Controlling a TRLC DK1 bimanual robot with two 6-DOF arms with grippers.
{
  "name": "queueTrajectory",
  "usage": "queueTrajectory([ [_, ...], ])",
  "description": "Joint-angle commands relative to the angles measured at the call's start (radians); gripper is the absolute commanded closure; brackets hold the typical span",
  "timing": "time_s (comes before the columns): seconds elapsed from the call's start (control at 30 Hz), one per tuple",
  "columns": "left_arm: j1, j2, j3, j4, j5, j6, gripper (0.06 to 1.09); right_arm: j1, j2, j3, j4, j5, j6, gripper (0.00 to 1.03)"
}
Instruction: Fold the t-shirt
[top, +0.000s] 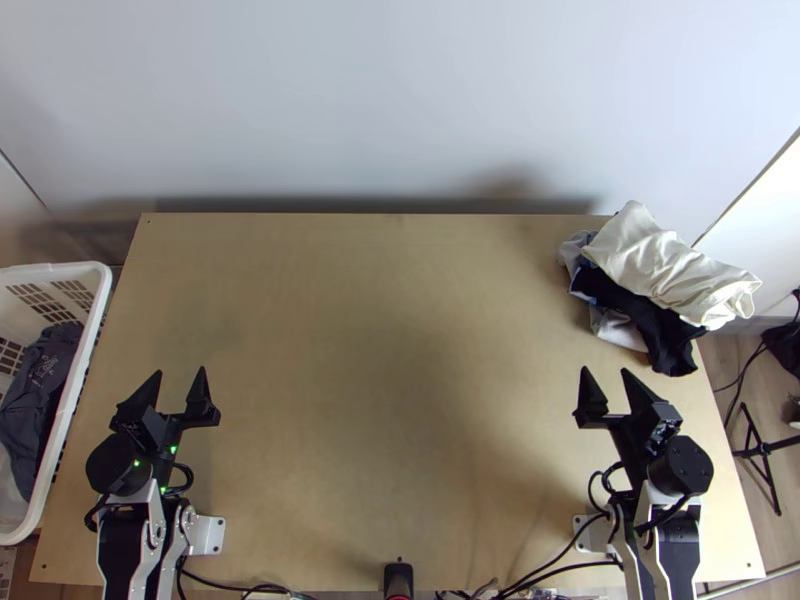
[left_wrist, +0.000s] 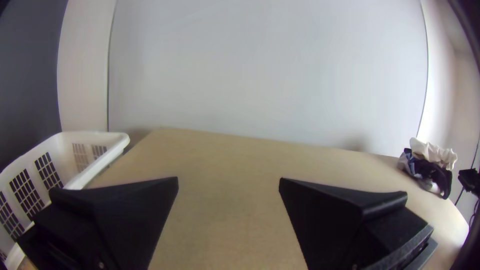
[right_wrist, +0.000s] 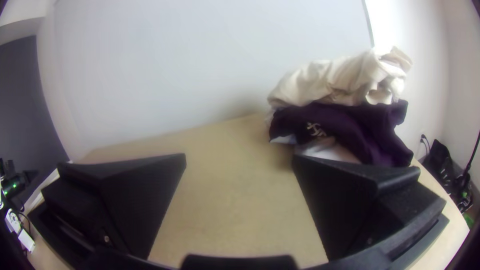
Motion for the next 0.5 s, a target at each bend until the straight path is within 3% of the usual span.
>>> queueTrajectory([
  [0.0,-0.007,0.004,-0.001,-0.001,0.0,0.002,0.1,0.019,0.0,0.0,0.003,0.0,0.002,0.04],
  [0.23,-0.051,-0.002,0.001,0.002,0.001,-0.006,0.1,0.059,0.0,0.002,0.005,0.0,0.025,0.04],
  [0.47,-0.027,-0.002,0.003,0.008,0.0,-0.044,0.1,0.019,0.0,0.002,0.011,0.0,0.02,0.04],
])
